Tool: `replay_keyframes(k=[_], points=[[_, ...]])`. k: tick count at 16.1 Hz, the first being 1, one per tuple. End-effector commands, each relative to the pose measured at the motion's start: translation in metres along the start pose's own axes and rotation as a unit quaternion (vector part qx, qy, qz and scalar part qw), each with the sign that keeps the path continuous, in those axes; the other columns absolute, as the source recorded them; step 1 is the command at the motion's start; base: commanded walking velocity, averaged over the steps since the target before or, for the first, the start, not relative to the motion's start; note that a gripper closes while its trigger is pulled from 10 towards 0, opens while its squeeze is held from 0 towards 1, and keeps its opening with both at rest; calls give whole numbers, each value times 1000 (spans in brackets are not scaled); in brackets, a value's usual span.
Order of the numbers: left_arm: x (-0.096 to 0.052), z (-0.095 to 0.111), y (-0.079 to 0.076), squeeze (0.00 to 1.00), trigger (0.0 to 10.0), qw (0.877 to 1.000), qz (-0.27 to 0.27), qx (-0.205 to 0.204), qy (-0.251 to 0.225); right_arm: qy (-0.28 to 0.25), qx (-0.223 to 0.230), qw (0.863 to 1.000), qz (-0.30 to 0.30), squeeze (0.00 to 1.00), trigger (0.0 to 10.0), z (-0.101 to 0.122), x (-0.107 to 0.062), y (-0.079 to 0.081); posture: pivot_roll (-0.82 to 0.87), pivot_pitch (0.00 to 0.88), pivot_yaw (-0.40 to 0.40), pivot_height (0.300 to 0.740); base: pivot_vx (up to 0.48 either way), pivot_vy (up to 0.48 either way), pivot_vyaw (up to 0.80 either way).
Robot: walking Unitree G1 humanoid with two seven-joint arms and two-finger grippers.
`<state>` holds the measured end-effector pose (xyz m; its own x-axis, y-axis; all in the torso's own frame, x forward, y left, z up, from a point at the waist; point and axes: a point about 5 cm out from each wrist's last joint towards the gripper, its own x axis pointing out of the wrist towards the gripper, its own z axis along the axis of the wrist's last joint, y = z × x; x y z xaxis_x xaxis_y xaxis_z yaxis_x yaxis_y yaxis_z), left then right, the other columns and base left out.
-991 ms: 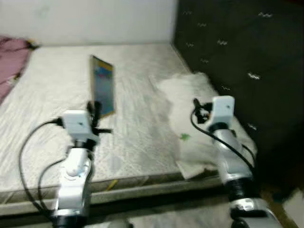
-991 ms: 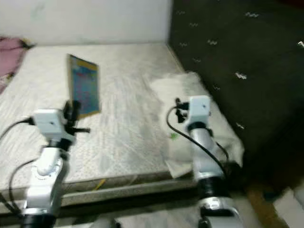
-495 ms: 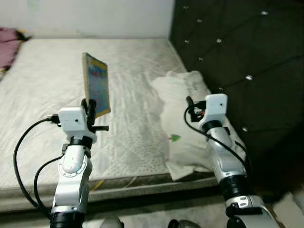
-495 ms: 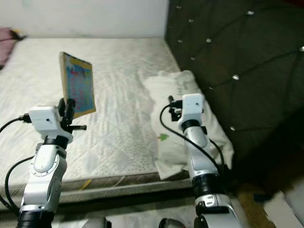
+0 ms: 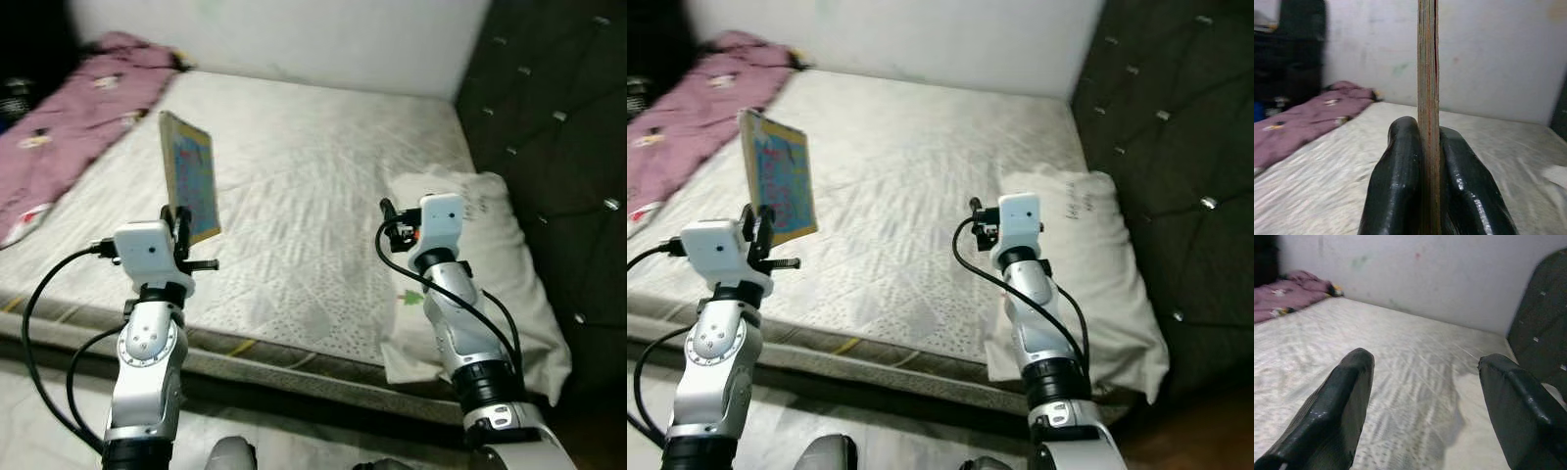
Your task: Clean up the room
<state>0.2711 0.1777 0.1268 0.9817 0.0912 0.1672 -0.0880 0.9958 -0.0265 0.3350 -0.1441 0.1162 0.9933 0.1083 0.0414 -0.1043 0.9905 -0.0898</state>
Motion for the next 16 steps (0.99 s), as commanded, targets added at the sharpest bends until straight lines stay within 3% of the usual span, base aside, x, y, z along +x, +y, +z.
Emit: replay_keyframes(k=[1,4,6,8,16], points=[[4,10,-4,0,10000,1000,-2,3,-22,3,3,1000,-5,0,10000,-2,-1,-4,57,0,-21,740,0,0,0],[-4,9,-5,0,10000,1000,-17,-4,-24,8,12,1000,-2,0,10000,-5,-5,-2,64,0,-28,740,0,0,0],[-5,11,-6,0,10000,1000,-18,-4,-25,11,14,1000,1,0,10000,-6,-4,1,70,0,-28,740,0,0,-800],[-6,12,-7,0,10000,999,-21,-6,-26,10,15,1000,2,0,10000,-6,-5,2,69,0,-27,740,308,0,-659],[-12,8,-10,0,10000,999,-29,-10,-17,15,12,1000,1,0,10000,-9,-12,1,61,3,-29,740,344,0,0]])
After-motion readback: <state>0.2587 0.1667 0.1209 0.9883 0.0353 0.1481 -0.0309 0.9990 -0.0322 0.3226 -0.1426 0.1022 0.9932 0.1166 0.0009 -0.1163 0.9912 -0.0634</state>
